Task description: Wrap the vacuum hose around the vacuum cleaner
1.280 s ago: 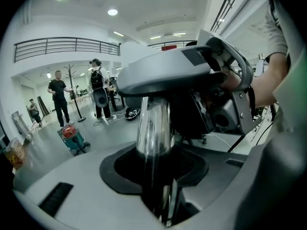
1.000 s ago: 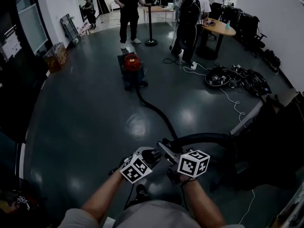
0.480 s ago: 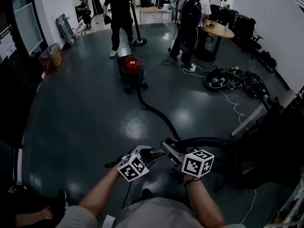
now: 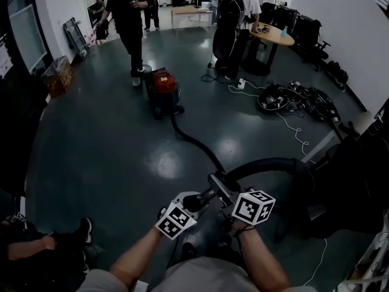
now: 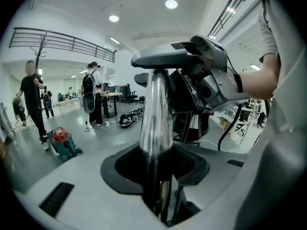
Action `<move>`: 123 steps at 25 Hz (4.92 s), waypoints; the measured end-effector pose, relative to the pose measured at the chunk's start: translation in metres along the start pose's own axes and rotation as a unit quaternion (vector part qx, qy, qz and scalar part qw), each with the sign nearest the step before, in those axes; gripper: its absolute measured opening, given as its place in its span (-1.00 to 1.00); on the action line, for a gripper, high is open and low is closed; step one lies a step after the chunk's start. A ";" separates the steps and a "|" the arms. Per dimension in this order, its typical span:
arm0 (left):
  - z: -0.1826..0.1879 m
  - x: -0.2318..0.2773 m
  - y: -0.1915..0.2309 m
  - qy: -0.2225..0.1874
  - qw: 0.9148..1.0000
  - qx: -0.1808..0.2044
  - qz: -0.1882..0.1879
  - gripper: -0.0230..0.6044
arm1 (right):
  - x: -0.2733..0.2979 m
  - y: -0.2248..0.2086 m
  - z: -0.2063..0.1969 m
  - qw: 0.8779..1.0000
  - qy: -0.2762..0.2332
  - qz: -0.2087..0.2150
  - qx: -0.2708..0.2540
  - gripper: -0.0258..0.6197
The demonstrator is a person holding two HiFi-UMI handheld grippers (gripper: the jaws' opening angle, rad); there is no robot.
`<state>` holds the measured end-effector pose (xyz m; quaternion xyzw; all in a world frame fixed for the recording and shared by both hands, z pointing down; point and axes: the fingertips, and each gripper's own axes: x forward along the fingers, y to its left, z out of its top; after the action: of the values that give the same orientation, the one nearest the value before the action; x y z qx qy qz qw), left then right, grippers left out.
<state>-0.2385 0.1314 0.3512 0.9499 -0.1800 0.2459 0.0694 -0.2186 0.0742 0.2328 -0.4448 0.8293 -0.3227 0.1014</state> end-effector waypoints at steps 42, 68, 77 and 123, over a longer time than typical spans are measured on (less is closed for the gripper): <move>0.005 -0.001 0.050 0.058 0.988 -0.107 0.096 -0.39 | 0.085 -0.075 0.070 0.998 0.015 0.061 0.015 -0.76; 0.113 0.016 0.109 0.031 0.988 0.011 0.148 -0.39 | 0.066 -0.115 -0.034 0.902 0.329 0.167 -0.223 -0.76; 0.178 0.049 0.135 -0.002 0.984 0.150 0.091 -0.39 | 0.072 -0.152 -0.047 0.871 0.393 0.141 -0.257 -0.76; 0.244 0.129 0.322 -0.037 0.994 0.084 0.059 -0.04 | 0.170 -0.202 -0.059 0.854 0.479 -0.034 -0.201 -0.76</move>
<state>-0.1465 -0.2597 0.2166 0.9486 -0.2164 0.2289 -0.0323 -0.2087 -0.1159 0.4251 -0.2743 0.8064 -0.3250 -0.4110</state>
